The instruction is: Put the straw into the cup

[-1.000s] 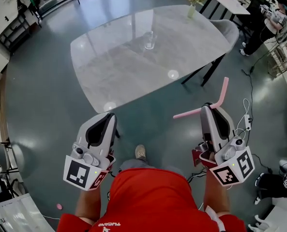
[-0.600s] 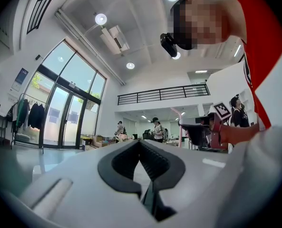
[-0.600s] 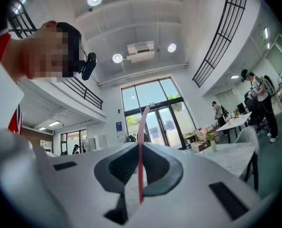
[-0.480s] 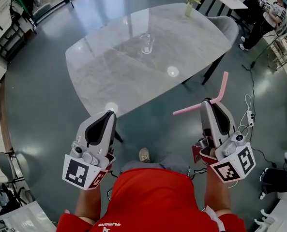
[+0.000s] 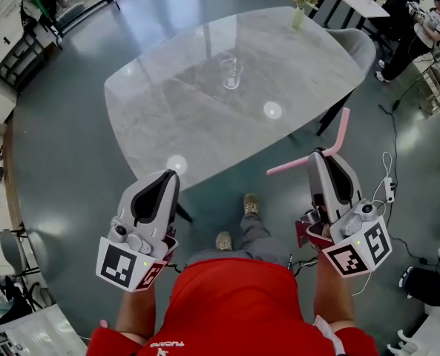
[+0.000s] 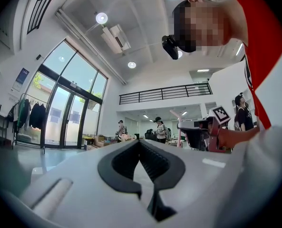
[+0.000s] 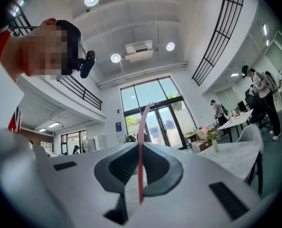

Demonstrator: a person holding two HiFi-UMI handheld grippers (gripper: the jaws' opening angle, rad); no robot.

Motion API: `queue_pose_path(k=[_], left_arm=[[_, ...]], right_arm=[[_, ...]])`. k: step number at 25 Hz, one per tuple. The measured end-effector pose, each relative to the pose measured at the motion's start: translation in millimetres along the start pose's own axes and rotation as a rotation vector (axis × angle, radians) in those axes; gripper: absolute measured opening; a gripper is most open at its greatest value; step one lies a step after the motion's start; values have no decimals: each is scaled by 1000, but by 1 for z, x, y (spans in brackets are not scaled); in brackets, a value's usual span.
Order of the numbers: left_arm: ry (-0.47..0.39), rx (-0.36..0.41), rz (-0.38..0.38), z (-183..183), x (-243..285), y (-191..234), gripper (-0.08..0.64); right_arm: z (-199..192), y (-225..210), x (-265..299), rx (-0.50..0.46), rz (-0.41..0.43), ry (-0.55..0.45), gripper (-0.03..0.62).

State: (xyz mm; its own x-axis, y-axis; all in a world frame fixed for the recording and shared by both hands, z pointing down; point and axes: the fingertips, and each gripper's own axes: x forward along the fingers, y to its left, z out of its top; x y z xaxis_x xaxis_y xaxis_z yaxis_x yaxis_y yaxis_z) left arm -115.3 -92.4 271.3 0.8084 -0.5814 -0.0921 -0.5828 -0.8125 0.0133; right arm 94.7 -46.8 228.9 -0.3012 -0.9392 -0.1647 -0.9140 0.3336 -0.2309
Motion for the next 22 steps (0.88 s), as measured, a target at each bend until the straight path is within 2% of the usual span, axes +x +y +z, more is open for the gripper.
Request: queue_pose_path(k=[15,22], left_arm=[[-6,30,71,-2,96,33,6],[2,35,120,-5,144,43,6]], right_arm=[[6,-88,82,21,88,-6,17],[4,-133,121,40,134,21,17]])
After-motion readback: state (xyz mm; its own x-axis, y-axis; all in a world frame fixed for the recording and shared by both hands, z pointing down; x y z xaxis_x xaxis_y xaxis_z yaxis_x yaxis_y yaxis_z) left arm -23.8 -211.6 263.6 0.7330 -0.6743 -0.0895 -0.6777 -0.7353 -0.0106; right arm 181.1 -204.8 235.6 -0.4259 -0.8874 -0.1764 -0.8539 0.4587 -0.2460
